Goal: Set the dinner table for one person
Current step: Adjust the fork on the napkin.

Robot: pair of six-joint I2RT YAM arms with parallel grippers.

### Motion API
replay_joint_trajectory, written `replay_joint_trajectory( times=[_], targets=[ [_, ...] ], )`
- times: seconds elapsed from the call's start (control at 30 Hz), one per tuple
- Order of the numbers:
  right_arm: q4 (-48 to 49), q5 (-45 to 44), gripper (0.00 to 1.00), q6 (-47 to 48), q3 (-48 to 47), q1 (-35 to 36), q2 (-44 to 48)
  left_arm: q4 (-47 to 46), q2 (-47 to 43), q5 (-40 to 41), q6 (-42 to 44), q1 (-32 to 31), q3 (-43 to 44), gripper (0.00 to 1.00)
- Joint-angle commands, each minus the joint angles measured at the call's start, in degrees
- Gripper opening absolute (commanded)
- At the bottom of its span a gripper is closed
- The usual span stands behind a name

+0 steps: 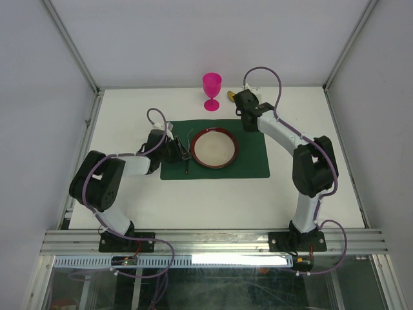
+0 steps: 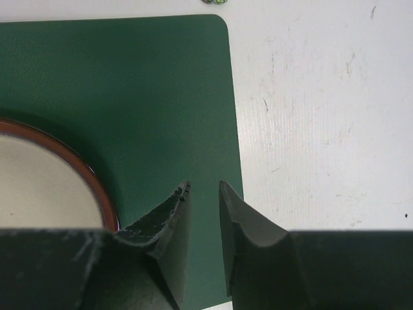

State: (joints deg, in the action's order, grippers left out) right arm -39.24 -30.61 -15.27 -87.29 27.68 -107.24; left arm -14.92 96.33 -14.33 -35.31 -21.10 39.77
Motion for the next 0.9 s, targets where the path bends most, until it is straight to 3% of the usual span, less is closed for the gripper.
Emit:
replay_joint_trajectory(
  times=[0.0, 0.2, 0.3, 0.47, 0.57, 0.87],
  targets=[
    [1.35, -0.77, 0.27, 0.58, 0.11, 0.34, 2.64, 1.26, 0.70, 2.42, 2.27, -1.33, 2.84, 0.34],
    [1.49, -0.85, 0.27, 0.58, 0.36, 0.35, 2.74, 3.77, 2.36, 4.39, 3.33, -2.66, 4.14, 0.32],
    [1.51, -1.03, 0.27, 0.54, 0.53, 0.34, 2.70, 5.07, 2.68, 5.09, 3.93, -2.96, 4.54, 0.21],
    [1.57, -0.90, 0.27, 0.41, 0.53, 0.28, 2.72, 6.89, 2.65, 6.05, 4.98, -3.07, 5.21, 0.14],
    [1.62, -0.84, 0.27, 0.41, 0.63, 0.28, 2.74, 7.08, 2.54, 6.31, 5.16, -3.08, 4.91, 0.01],
    [1.61, -0.77, 0.27, 0.31, 0.57, 0.23, 2.50, 6.57, 0.41, 7.17, 5.16, -3.09, 3.70, 0.00]
  ],
)
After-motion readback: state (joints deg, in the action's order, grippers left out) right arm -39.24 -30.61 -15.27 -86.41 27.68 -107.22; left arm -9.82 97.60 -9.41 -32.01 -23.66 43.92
